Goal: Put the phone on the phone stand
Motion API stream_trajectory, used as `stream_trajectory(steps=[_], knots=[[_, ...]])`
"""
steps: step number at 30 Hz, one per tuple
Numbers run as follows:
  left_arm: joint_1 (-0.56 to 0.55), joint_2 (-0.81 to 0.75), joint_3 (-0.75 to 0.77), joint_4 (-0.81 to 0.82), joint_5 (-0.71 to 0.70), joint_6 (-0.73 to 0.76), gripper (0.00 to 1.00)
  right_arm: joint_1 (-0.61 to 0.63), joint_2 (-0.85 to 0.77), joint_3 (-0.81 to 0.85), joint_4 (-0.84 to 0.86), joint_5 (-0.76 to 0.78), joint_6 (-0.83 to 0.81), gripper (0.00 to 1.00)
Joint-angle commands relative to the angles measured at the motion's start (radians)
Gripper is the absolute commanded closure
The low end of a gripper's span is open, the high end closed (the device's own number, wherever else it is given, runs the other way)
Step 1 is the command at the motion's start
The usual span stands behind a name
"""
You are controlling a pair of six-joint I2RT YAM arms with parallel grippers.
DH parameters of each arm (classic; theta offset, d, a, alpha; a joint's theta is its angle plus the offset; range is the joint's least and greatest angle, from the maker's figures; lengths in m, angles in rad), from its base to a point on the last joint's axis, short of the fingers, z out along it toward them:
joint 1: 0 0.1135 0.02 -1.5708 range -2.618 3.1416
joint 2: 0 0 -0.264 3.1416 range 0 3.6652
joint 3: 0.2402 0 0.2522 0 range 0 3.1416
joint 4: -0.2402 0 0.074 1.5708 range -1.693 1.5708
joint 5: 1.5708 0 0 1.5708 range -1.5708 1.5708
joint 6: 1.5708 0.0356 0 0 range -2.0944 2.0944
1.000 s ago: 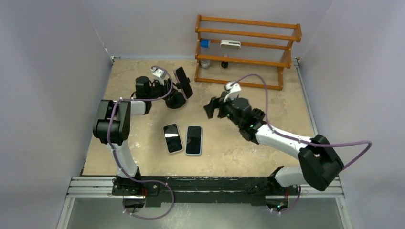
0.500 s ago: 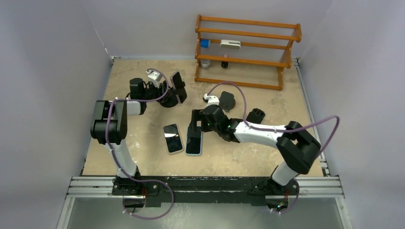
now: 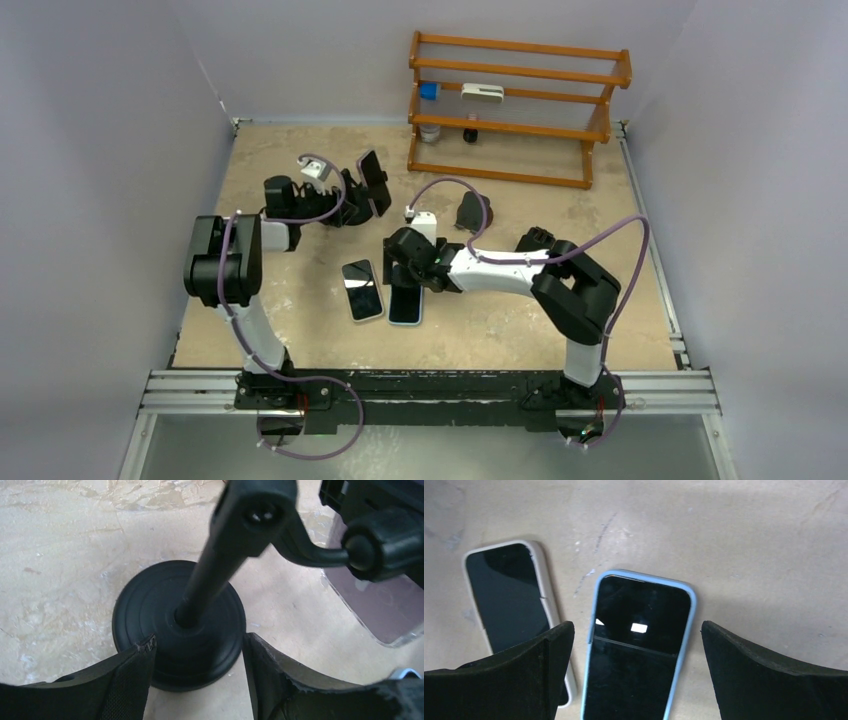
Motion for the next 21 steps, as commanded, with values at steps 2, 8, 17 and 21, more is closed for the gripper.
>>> stream_trajectory(steps=[2, 8, 17, 21], knots=[[0.007, -0.105, -0.054, 0.099, 0.002, -0.055, 0.38, 0.003, 0.004, 0.06, -0.125, 0.126, 0.066, 0.01], [0.007, -0.148, -0.074, 0.078, -0.028, -0.116, 0.36, 0.007, 0.056, 0.101, -0.137, 0.14, 0.092, 0.01], [0.006, -0.174, -0.097, 0.097, -0.052, -0.136, 0.36, 0.013, 0.117, 0.167, -0.157, 0.145, 0.095, 0.03], [0.005, -0.177, -0.093, 0.081, -0.059, -0.132, 0.35, 0.022, 0.138, 0.193, -0.184, 0.16, 0.094, 0.05]])
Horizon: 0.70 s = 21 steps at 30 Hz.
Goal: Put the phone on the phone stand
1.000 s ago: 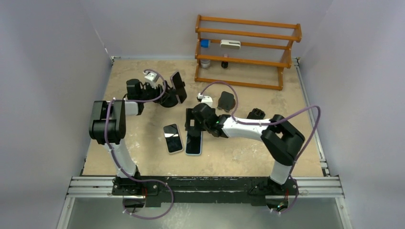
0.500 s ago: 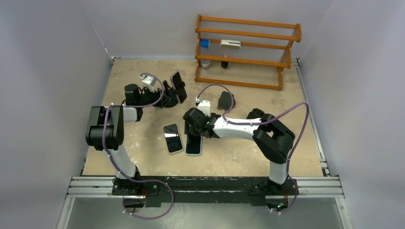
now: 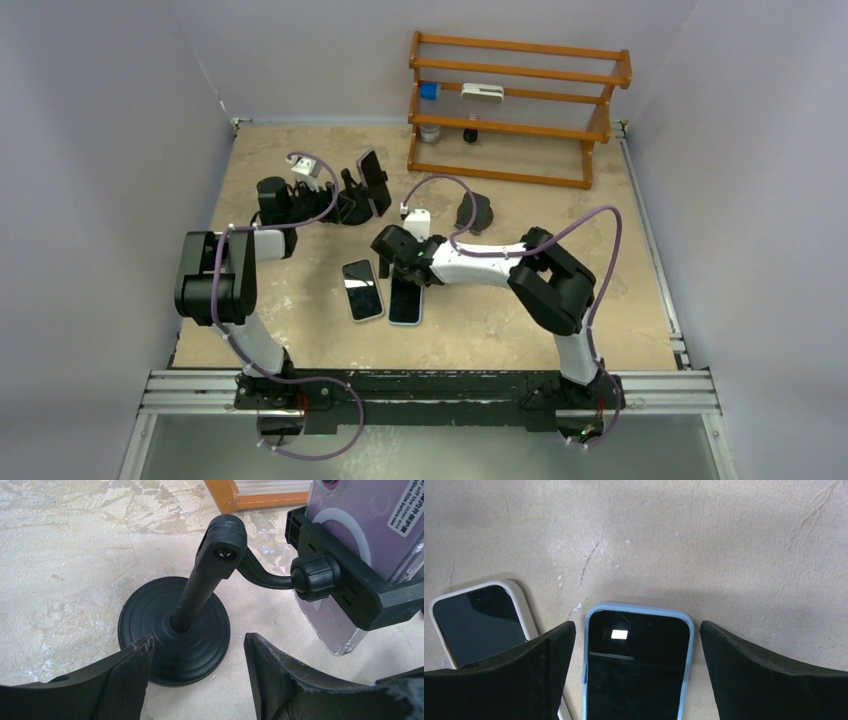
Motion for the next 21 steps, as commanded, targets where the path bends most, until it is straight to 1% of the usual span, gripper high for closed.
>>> stream_trajectory(steps=[1, 10, 13, 15, 18, 20, 21], knots=[[0.006, -0.034, 0.003, 0.027, -0.008, -0.012, 0.35, 0.015, 0.014, 0.056, -0.06, 0.051, 0.022, 0.05], [0.006, -0.041, 0.013, -0.004, -0.018, -0.004, 0.35, 0.057, 0.069, 0.13, -0.212, 0.118, 0.044, 0.07], [0.005, -0.043, 0.014, -0.007, -0.02, -0.005, 0.35, 0.069, 0.084, 0.134, -0.233, 0.12, 0.054, 0.12], [0.005, -0.042, 0.016, -0.009, -0.02, -0.006, 0.35, 0.075, 0.096, 0.137, -0.244, 0.118, 0.059, 0.19], [0.006, -0.041, 0.016, -0.011, -0.018, -0.008, 0.35, 0.081, 0.094, 0.13, -0.245, 0.12, 0.069, 0.43], [0.007, -0.041, 0.016, -0.012, -0.019, -0.008, 0.35, 0.081, 0.081, 0.114, -0.237, 0.117, 0.083, 0.54], [0.006, -0.04, 0.016, -0.012, -0.018, -0.008, 0.35, 0.081, 0.067, 0.102, -0.232, 0.116, 0.089, 0.57]])
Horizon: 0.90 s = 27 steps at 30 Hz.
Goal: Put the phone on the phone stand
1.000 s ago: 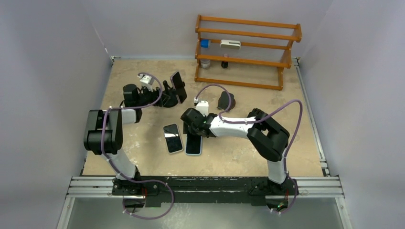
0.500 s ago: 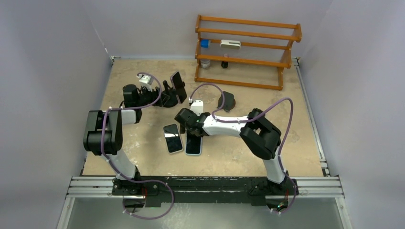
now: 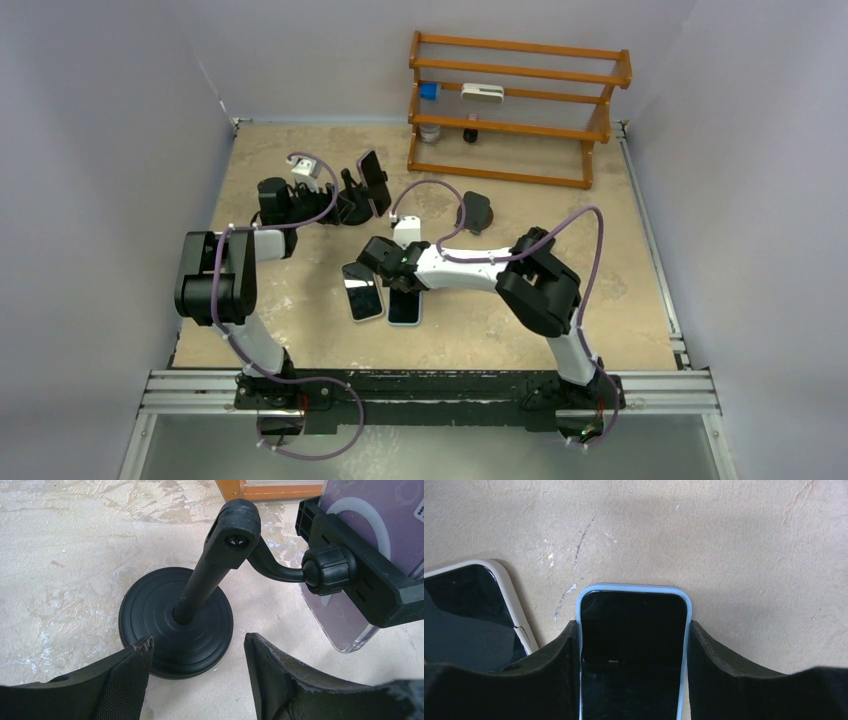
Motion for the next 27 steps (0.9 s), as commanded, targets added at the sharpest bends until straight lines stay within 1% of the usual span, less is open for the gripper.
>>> stream_trajectory(steps=[1, 8, 12, 15, 19, 22, 27], knots=[[0.006, -0.04, 0.016, 0.022, 0.002, -0.005, 0.35, 0.01, -0.021, -0.026, -0.051, 0.01, 0.057, 0.58], [0.006, -0.032, 0.023, 0.02, 0.005, -0.008, 0.35, 0.01, -0.122, -0.089, -0.044, 0.093, 0.126, 0.6], [0.007, -0.029, 0.026, 0.018, 0.008, -0.011, 0.35, 0.01, -0.156, -0.099, -0.075, 0.165, 0.169, 0.62], [0.006, -0.029, 0.026, 0.019, 0.008, -0.012, 0.35, 0.008, -0.169, -0.1, -0.113, 0.236, 0.211, 0.65], [0.007, -0.023, 0.03, 0.023, 0.013, -0.017, 0.35, -0.014, -0.196, -0.1, -0.156, 0.354, 0.266, 0.66], [0.007, -0.018, 0.034, 0.025, 0.02, -0.021, 0.35, -0.063, -0.225, -0.126, -0.119, 0.401, 0.247, 0.66], [0.006, -0.012, 0.036, 0.028, 0.02, -0.023, 0.35, -0.144, -0.265, -0.156, -0.031, 0.486, 0.17, 0.67]])
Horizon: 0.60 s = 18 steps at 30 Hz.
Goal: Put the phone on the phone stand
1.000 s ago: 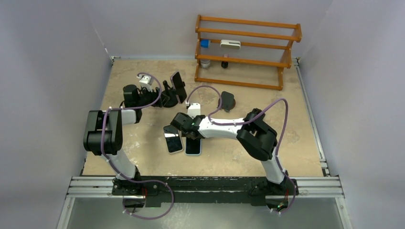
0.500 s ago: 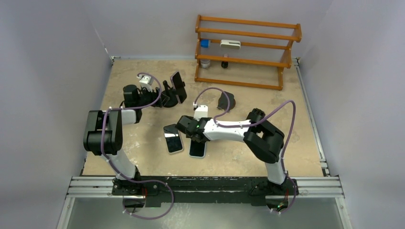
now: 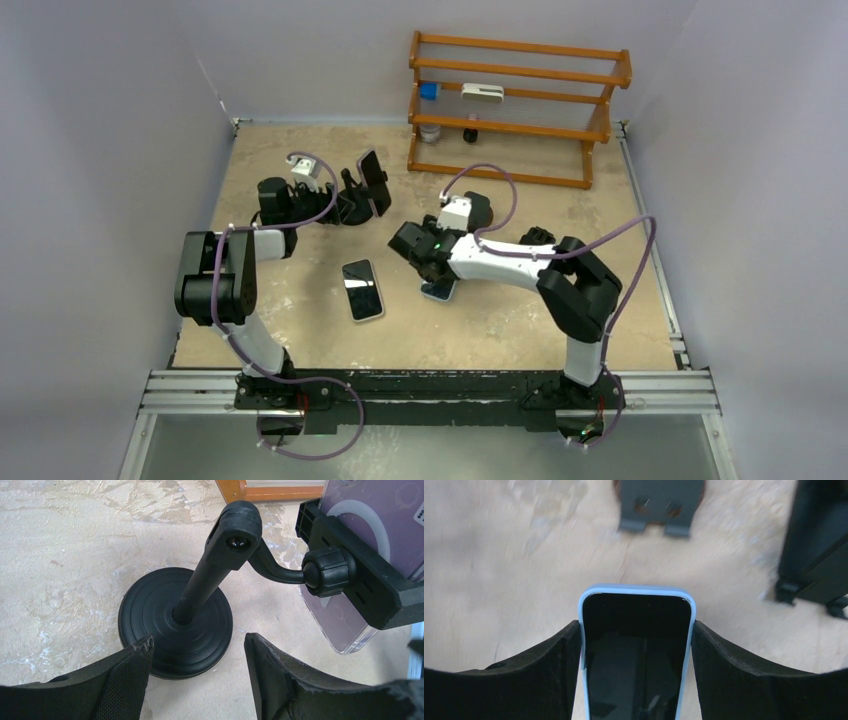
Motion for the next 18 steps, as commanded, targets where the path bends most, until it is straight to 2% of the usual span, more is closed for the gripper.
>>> stream_trajectory(steps=[1, 9, 18], knots=[[0.005, -0.012, 0.034, 0.033, 0.022, -0.015, 0.35, -0.072, -0.079, -0.007, 0.081, 0.193, -0.047, 0.67], [0.006, -0.006, 0.033, 0.036, 0.022, -0.014, 0.35, -0.187, -0.119, -0.032, 0.375, 0.225, -0.281, 0.68], [0.006, 0.004, 0.034, 0.036, 0.022, -0.016, 0.35, -0.261, -0.1, -0.003, 0.597, 0.227, -0.491, 0.67]])
